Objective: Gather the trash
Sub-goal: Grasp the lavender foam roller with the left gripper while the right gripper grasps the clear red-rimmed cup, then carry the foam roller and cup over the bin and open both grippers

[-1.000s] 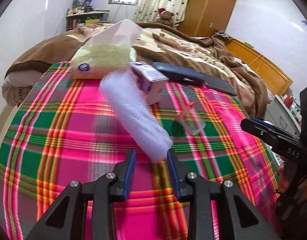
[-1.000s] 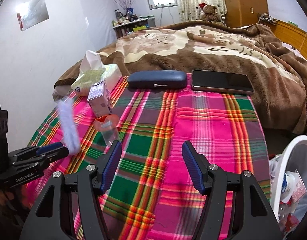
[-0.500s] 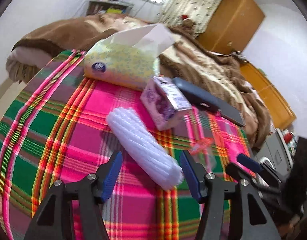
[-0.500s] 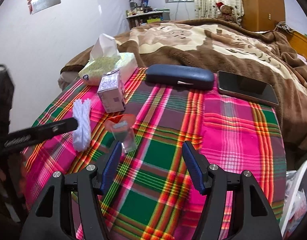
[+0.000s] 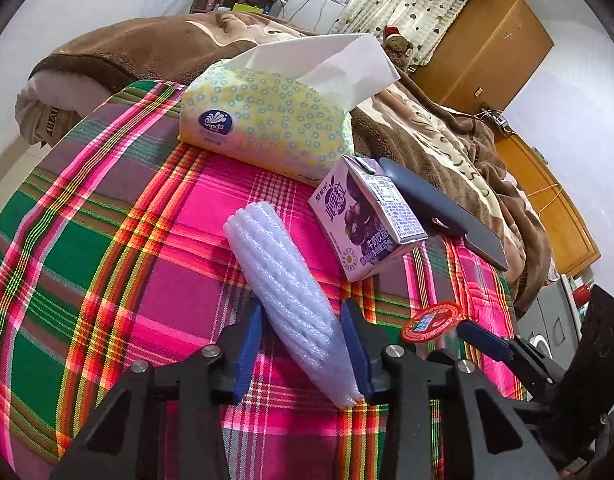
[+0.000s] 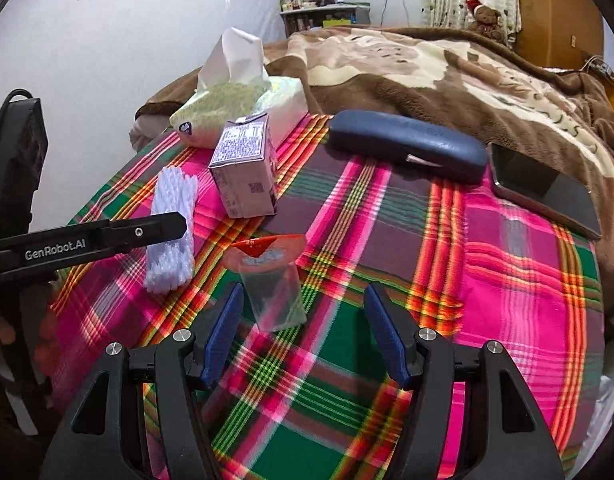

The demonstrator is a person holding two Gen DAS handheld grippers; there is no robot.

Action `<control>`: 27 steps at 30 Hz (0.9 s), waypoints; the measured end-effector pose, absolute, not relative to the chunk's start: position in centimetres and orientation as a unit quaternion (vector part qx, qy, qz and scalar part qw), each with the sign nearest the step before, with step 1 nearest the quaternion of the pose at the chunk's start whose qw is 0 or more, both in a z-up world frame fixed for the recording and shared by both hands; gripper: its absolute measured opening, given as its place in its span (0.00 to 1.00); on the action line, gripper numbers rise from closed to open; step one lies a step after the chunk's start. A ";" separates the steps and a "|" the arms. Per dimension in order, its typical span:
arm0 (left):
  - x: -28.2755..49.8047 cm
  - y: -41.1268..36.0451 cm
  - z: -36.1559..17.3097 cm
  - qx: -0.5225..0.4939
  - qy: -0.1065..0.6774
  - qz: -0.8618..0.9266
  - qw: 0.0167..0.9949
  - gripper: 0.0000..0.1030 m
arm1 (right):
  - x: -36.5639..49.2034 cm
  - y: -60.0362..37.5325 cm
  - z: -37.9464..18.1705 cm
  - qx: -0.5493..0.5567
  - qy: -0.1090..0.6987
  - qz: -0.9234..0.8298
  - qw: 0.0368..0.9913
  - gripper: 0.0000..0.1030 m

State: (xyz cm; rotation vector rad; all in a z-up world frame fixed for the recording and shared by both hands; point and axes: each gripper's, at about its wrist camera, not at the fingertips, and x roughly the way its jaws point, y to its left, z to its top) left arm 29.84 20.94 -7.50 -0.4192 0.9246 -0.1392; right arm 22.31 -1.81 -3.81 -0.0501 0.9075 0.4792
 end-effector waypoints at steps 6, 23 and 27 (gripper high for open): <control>29.6 21.2 -7.5 -0.202 0.440 -0.068 0.873 0.38 | 22.9 -1.3 -3.9 -0.021 0.437 0.234 0.868 0.49; 28.4 20.0 -6.4 -0.177 0.435 -0.077 0.879 0.35 | 21.6 -3.1 -2.6 0.017 0.415 0.230 0.880 0.31; 27.5 18.8 -5.6 -0.159 0.432 -0.091 0.883 0.35 | 21.2 -3.8 -2.1 0.025 0.411 0.223 0.884 0.31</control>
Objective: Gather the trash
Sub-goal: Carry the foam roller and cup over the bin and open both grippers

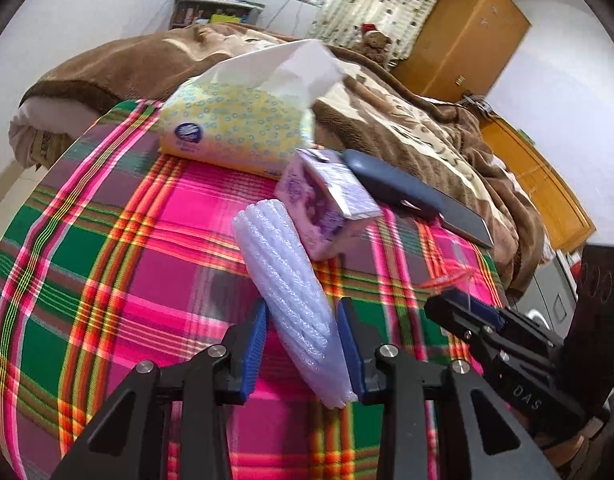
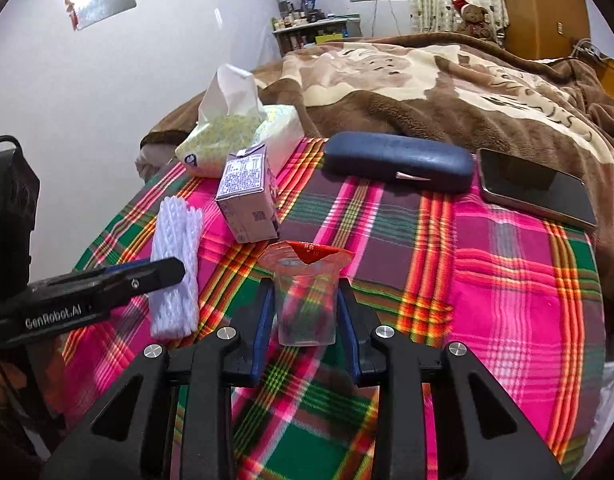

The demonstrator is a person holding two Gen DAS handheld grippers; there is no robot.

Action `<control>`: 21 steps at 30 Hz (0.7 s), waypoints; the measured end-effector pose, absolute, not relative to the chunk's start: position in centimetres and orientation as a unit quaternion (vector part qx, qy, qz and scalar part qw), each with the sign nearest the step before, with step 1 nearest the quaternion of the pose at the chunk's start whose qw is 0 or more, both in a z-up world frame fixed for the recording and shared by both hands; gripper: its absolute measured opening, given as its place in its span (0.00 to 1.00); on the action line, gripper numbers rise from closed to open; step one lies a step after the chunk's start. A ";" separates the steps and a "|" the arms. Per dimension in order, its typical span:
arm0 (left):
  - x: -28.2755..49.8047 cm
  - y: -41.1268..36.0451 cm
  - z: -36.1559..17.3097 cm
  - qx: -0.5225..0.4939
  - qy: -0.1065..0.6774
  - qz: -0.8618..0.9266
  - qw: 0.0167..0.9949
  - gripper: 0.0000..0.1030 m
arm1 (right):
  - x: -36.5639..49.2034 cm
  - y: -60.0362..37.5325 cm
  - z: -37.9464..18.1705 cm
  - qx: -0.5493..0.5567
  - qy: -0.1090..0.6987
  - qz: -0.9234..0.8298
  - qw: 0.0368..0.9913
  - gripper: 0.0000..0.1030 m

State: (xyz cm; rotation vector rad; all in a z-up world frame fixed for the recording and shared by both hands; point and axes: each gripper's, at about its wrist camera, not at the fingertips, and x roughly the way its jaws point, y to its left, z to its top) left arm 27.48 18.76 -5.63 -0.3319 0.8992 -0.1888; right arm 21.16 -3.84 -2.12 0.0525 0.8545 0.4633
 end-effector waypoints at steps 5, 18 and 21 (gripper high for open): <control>25.8 16.4 -4.4 -0.129 0.427 -0.100 0.889 0.35 | 19.9 -5.3 -0.9 0.030 0.396 0.214 0.893 0.31; 20.3 8.4 0.5 -0.052 0.382 -0.139 0.912 0.35 | 15.9 -11.5 2.1 0.067 0.353 0.176 0.916 0.31; 19.4 6.7 1.3 -0.049 0.376 -0.158 0.912 0.35 | 15.1 -13.0 2.3 0.073 0.346 0.163 0.921 0.31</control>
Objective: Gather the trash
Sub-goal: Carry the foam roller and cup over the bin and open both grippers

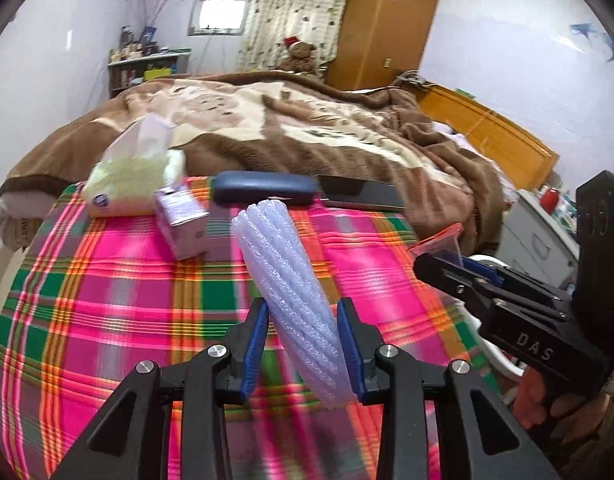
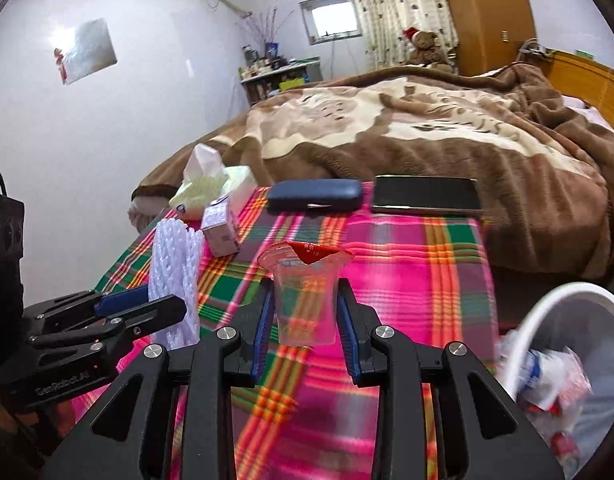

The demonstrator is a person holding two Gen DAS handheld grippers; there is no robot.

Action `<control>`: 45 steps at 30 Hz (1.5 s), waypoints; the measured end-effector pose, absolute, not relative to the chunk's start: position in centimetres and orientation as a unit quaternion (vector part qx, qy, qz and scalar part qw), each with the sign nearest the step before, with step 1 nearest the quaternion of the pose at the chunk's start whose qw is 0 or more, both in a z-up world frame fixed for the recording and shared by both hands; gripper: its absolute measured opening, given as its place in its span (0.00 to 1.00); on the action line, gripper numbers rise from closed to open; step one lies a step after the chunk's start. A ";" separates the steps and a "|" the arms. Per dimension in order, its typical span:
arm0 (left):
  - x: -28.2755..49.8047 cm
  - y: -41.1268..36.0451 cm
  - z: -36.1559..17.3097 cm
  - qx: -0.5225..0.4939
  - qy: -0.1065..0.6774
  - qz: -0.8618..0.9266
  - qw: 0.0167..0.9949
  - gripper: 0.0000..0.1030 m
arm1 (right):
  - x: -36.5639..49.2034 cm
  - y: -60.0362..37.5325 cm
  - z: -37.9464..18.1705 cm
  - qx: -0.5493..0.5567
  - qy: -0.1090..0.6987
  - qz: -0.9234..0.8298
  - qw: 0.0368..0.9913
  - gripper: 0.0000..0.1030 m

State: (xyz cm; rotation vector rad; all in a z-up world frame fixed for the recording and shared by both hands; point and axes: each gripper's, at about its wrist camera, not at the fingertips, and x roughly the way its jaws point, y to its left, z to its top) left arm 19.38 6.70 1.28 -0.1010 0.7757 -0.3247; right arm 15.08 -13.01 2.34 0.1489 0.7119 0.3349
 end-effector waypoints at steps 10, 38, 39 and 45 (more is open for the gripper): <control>17.2 0.7 3.2 -0.028 0.362 -0.203 0.910 0.35 | 12.9 -18.2 3.1 0.091 0.328 0.118 0.933 0.31; 18.5 -18.0 0.4 0.038 0.401 -0.337 0.851 0.35 | 9.1 -32.2 -0.1 0.125 0.382 -0.065 0.913 0.31; 18.7 -18.4 0.2 0.038 0.404 -0.339 0.848 0.35 | 9.1 -32.3 -0.3 0.124 0.387 -0.068 0.911 0.31; 19.1 -20.4 -0.9 0.045 0.413 -0.355 0.838 0.36 | 9.0 -33.1 -1.2 0.126 0.407 -0.079 0.901 0.31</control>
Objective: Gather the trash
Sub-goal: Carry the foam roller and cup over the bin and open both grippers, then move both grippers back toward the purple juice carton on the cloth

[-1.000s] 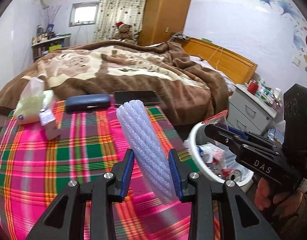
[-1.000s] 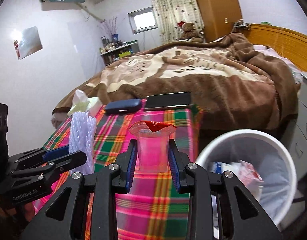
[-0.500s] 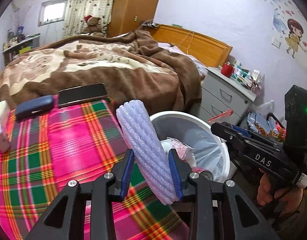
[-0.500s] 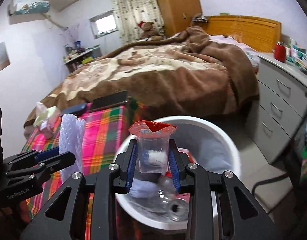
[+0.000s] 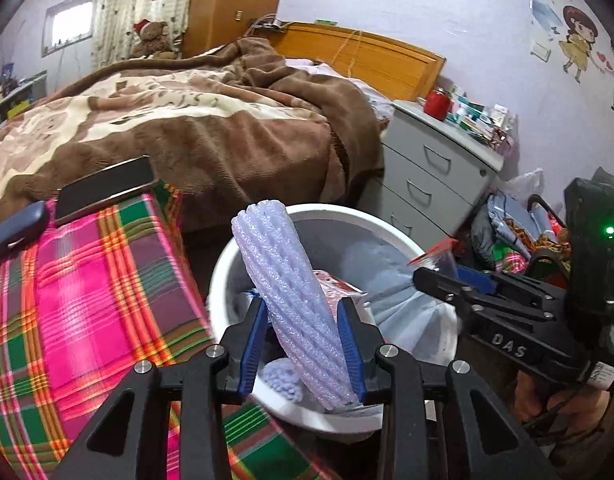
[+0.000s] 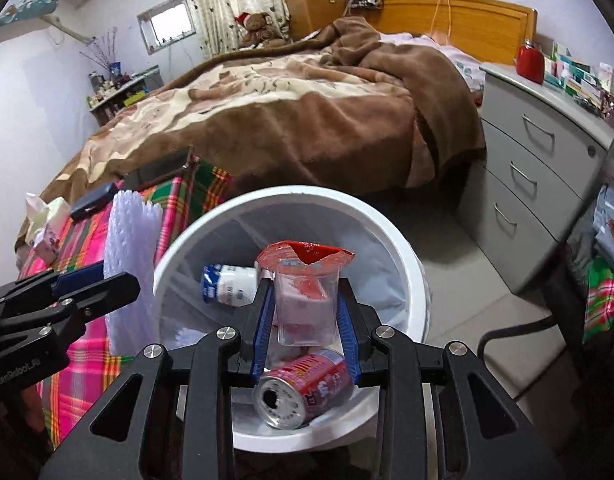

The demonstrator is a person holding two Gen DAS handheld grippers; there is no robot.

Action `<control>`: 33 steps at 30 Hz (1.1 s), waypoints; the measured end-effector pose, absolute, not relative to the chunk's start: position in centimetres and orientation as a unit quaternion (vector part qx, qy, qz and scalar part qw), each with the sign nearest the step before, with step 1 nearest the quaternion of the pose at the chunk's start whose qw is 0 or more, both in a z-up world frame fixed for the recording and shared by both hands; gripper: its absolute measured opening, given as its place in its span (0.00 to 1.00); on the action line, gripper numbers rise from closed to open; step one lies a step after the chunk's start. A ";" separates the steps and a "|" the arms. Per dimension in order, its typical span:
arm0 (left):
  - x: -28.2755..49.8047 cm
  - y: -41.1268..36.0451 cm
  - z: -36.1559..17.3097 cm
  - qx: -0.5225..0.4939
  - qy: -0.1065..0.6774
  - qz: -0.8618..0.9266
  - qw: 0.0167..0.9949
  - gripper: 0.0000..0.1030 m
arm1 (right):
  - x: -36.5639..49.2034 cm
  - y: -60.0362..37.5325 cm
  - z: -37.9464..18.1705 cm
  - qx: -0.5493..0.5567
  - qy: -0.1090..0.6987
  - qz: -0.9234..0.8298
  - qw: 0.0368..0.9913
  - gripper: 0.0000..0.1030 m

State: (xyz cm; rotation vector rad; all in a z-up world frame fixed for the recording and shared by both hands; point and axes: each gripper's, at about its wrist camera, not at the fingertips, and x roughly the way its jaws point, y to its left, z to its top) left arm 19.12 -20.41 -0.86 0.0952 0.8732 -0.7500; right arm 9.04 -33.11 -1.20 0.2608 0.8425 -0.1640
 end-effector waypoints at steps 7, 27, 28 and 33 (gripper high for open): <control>19.7 -21.0 -1.5 0.041 0.421 -0.353 0.834 0.58 | 8.7 -33.6 -1.4 0.133 0.417 -0.087 0.895 0.59; 18.8 -13.8 0.0 0.009 0.399 -0.294 0.868 0.58 | 8.4 -30.4 0.4 0.137 0.379 -0.068 0.913 0.59; 18.9 -13.3 0.0 0.006 0.400 -0.289 0.870 0.58 | 8.6 -29.8 0.4 0.137 0.375 -0.062 0.915 0.59; 18.8 -9.6 0.4 -0.002 0.387 -0.249 0.888 0.58 | 9.4 -27.2 0.7 0.126 0.363 -0.038 0.923 0.59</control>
